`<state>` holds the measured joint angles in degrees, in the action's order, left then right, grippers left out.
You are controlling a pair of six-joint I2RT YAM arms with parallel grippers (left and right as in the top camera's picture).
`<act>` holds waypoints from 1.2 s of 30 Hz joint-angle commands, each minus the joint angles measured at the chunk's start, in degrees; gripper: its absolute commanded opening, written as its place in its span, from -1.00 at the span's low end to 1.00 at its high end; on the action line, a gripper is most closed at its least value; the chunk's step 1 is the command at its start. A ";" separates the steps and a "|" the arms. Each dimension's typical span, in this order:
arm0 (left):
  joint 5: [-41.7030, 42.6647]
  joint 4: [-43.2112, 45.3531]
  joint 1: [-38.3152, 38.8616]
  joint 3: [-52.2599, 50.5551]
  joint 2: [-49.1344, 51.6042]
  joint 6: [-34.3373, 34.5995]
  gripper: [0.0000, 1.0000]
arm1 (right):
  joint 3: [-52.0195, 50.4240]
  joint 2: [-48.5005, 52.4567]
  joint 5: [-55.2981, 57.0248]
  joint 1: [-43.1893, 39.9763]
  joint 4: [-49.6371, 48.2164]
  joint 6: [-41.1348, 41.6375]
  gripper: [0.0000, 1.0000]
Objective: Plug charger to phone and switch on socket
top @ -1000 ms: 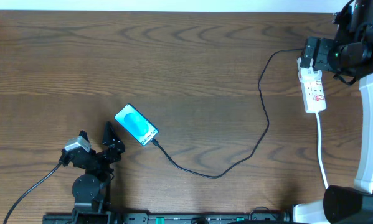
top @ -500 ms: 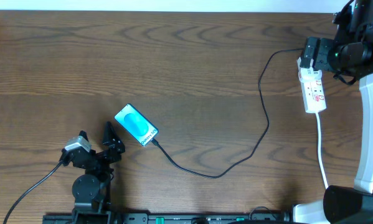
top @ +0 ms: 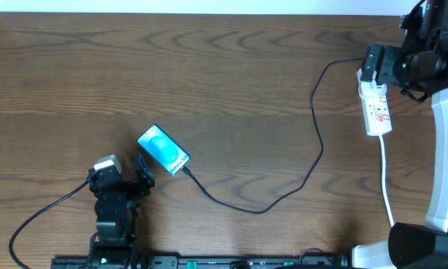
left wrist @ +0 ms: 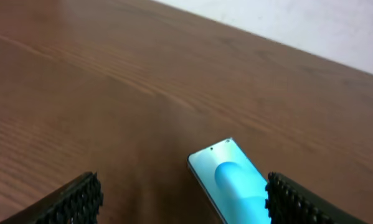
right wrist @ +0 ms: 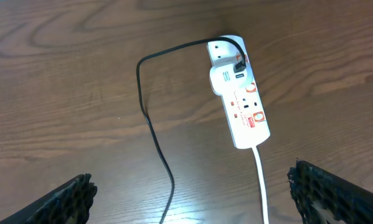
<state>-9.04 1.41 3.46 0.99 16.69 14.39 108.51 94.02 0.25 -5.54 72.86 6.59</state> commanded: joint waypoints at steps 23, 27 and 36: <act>-1.16 -4.83 -0.24 -0.72 0.83 -2.64 0.66 | 0.17 -0.37 0.70 0.28 0.11 0.66 0.98; -1.70 -4.81 -0.28 -0.72 -0.07 -6.71 0.66 | 0.17 -0.37 0.70 0.28 0.11 0.66 0.99; -1.16 -4.83 -0.28 -0.72 -8.24 -8.00 0.66 | 0.17 -0.37 0.68 0.28 0.11 0.66 0.98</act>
<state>-9.19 -0.54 3.46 0.95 11.40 8.67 108.51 94.02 0.27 -5.54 72.86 6.59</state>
